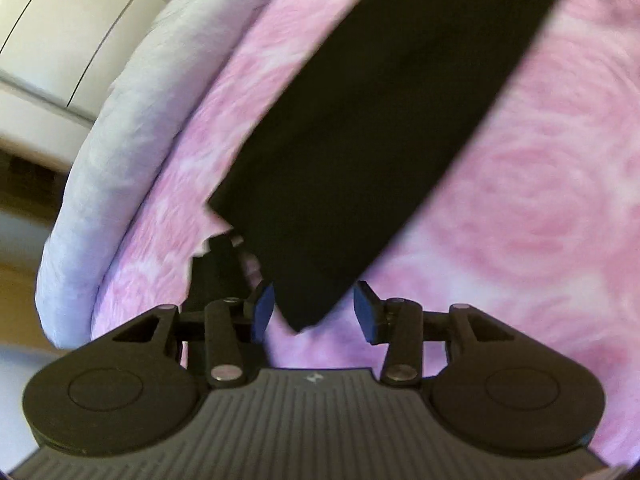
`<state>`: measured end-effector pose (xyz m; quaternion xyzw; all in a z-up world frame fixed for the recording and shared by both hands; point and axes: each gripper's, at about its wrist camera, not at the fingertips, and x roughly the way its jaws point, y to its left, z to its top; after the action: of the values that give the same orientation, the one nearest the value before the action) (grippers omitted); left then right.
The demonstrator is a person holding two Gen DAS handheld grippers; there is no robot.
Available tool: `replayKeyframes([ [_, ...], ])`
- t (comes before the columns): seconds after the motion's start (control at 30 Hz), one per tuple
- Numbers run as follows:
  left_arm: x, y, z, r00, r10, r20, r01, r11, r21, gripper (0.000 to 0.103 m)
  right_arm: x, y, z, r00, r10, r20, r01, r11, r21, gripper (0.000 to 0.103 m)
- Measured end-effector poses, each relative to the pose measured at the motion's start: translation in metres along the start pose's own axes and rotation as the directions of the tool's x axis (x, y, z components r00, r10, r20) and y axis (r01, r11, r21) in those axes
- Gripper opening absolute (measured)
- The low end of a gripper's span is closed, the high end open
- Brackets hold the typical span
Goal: Fold clothes
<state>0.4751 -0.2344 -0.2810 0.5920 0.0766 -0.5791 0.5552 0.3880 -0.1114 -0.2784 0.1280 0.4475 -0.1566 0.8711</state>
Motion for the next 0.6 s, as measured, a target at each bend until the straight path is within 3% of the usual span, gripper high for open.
replayKeyframes([
  [0.07,-0.001,0.023,-0.010,1.000,0.006,0.001,-0.005,0.995,-0.097,0.043,0.033,0.043,0.017,0.999,0.031,0.018,-0.027,0.982,-0.185,0.050],
  [0.2,-0.017,0.060,-0.032,0.999,0.049,-0.003,-0.048,0.963,-0.264,0.046,0.095,0.122,0.041,0.998,0.049,0.049,-0.019,0.876,-0.482,0.050],
  [0.37,-0.050,0.099,-0.061,0.995,0.100,0.030,-0.074,0.877,-0.476,0.049,0.169,0.185,0.060,0.993,-0.042,0.111,0.104,0.755,-0.647,0.050],
  [0.5,-0.058,0.119,-0.069,0.992,0.114,0.048,-0.069,0.833,-0.550,0.049,0.204,0.220,0.061,0.961,-0.156,0.226,0.273,0.630,-0.727,0.050],
  [0.57,-0.060,0.118,-0.068,0.990,0.128,0.054,-0.078,0.835,-0.544,0.049,0.212,0.223,0.068,0.958,-0.168,0.233,0.286,0.637,-0.716,0.050],
  [0.6,-0.062,0.116,-0.067,0.990,0.133,0.056,-0.082,0.838,-0.539,0.049,0.213,0.220,0.074,0.962,-0.162,0.219,0.270,0.664,-0.698,0.041],
])
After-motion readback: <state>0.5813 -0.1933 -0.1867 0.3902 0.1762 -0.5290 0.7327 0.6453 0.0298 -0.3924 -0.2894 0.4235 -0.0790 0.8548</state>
